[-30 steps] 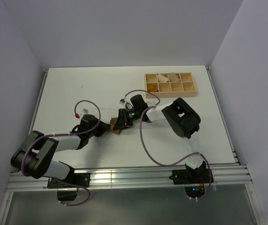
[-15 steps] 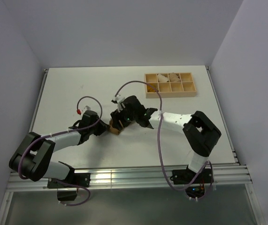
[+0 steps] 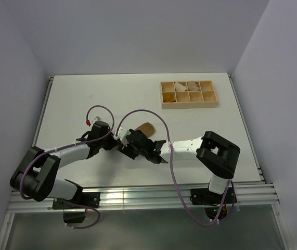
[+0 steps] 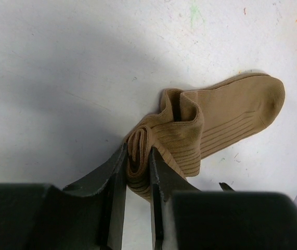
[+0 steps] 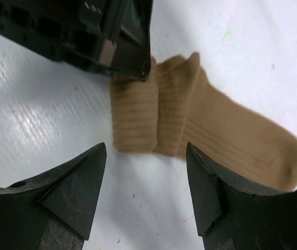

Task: Roll the socks
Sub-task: Roll the sock at the center of the board.

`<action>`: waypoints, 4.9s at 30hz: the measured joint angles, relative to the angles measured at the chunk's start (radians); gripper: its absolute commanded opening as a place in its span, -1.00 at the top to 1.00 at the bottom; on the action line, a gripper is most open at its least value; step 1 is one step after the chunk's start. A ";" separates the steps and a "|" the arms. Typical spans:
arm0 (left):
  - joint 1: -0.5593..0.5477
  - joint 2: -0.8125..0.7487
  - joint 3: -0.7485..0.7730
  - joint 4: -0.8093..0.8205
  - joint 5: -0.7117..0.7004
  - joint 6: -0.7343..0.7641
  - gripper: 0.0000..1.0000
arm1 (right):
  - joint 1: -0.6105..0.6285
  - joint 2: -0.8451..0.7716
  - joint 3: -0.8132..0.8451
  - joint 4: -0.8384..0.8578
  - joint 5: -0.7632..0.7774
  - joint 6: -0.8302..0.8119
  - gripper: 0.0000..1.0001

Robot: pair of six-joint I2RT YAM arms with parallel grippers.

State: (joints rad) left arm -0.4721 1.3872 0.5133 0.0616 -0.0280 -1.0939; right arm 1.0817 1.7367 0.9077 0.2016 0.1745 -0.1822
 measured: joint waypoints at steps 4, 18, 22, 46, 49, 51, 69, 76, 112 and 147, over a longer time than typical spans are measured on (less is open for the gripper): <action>0.000 0.003 0.006 -0.007 0.003 0.002 0.99 | 0.029 0.017 0.002 0.049 0.053 -0.038 -0.39; 0.000 0.010 0.016 -0.022 0.006 0.009 0.99 | 0.061 0.132 0.043 0.069 0.079 -0.096 -0.28; 0.000 0.017 0.023 -0.022 0.009 0.009 0.99 | 0.064 0.156 0.063 0.083 0.099 -0.104 -0.17; 0.013 -0.133 -0.053 -0.073 -0.024 -0.063 -0.30 | -0.089 0.141 0.084 0.039 -0.208 0.126 1.00; 0.023 -0.167 -0.073 -0.069 -0.027 -0.077 -0.32 | -0.152 0.141 0.087 0.036 -0.323 0.198 1.00; 0.028 -0.183 -0.088 -0.061 -0.029 -0.082 -0.32 | -0.192 0.144 0.087 0.037 -0.402 0.249 1.00; 0.033 -0.140 -0.167 0.206 0.035 -0.092 -0.27 | -0.414 0.312 0.066 0.298 -0.932 0.773 1.00; 0.023 -0.047 -0.166 0.292 0.053 -0.092 -0.22 | -0.428 0.335 0.051 0.357 -0.981 0.871 1.00; -0.036 0.032 -0.114 0.306 0.055 -0.041 0.89 | -0.329 -0.067 0.051 -0.126 -0.487 0.460 -0.32; -0.015 -0.002 -0.092 0.193 0.062 -0.026 0.87 | 0.112 0.164 0.142 -0.089 0.281 -0.020 -0.17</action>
State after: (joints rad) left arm -0.4873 1.3849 0.4213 0.2546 0.0341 -1.1194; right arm 1.1934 1.9003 1.0496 0.1131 0.4557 -0.2024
